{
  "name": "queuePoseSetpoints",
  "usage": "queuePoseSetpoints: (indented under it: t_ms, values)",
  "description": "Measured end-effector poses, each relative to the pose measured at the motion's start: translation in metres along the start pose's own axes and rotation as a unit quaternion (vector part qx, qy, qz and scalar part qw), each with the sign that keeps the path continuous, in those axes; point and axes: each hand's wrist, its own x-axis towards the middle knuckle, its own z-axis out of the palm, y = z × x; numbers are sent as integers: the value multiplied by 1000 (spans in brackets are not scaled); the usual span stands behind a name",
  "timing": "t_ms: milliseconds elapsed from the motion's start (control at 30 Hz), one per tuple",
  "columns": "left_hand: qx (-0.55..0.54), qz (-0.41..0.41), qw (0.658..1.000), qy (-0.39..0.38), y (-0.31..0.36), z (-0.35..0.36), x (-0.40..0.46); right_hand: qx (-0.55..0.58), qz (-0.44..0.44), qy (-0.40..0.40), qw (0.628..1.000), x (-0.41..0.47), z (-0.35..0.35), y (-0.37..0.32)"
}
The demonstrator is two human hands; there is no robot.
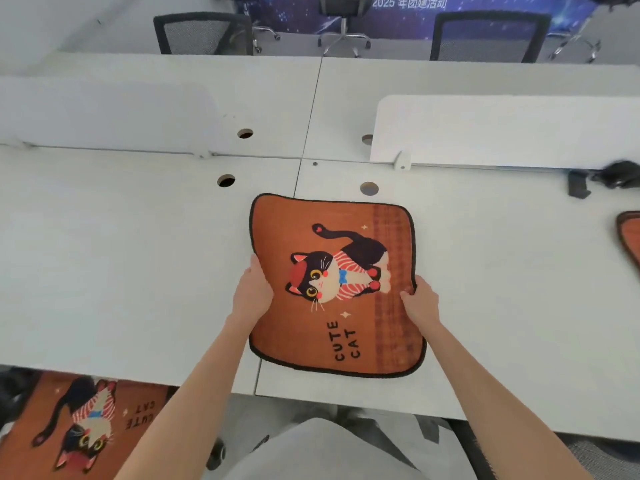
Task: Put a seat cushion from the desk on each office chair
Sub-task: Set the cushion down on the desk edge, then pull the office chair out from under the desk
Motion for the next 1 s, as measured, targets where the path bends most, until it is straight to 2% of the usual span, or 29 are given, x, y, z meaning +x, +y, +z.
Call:
queuePoseSetpoints:
  t_ms: [100, 167, 233, 333, 433, 533, 633, 733, 833, 900, 967, 1000]
  values:
    - [217, 3, 976, 1, -21, 20, -5, -100, -3, 16, 995, 4, 12, 18]
    - [267, 41, 963, 1, -24, 28, -10, -153, 11, 55, 987, 4, 18, 22]
    - [228, 81, 970, -27, -20, 38, -13, -179, 11, 79, 981, 1, 20, 23]
    - [71, 141, 984, -84, 1, 50, -19, -151, 13, 86, 985, -10, 11, 18]
    - [-6, 217, 963, -159, 34, 64, -28, -81, 4, 129, 988, -33, -16, 20]
    - [-16, 319, 919, -233, 76, 82, -45, -51, 10, 224, 973, -74, -60, 30]
    - [-25, 400, 865, -301, 116, 102, -75, -43, 51, 339, 939, -126, -101, 51]
    - [-25, 460, 796, -392, 148, 125, -116, -38, 136, 457, 878, -181, -132, 86]
    - [-3, 501, 731, -463, 170, 140, -162, 12, 246, 538, 806, -222, -143, 127]
    - [13, 519, 694, -500, 183, 149, -193, 74, 304, 572, 758, -238, -140, 152]
    - [44, 532, 668, -518, 194, 158, -220, 174, 350, 549, 739, -241, -135, 171]
    - [66, 532, 658, -529, 198, 161, -233, 259, 355, 520, 732, -241, -134, 177]
